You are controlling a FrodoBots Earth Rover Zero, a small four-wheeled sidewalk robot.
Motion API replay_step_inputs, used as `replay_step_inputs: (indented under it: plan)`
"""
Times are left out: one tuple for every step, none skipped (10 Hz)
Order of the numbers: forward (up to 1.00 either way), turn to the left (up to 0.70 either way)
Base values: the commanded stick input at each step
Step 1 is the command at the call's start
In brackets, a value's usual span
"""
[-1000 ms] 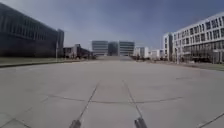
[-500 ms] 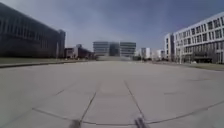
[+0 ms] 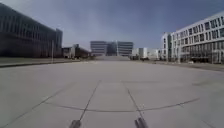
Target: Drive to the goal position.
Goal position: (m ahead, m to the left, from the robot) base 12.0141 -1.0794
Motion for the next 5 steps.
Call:
replay_step_inputs:
  plan:
    - [1.0,0.0]
    - [1.0,0.0]
    - [1.0,0.0]
    - [1.0,0.0]
    - [1.0,0.0]
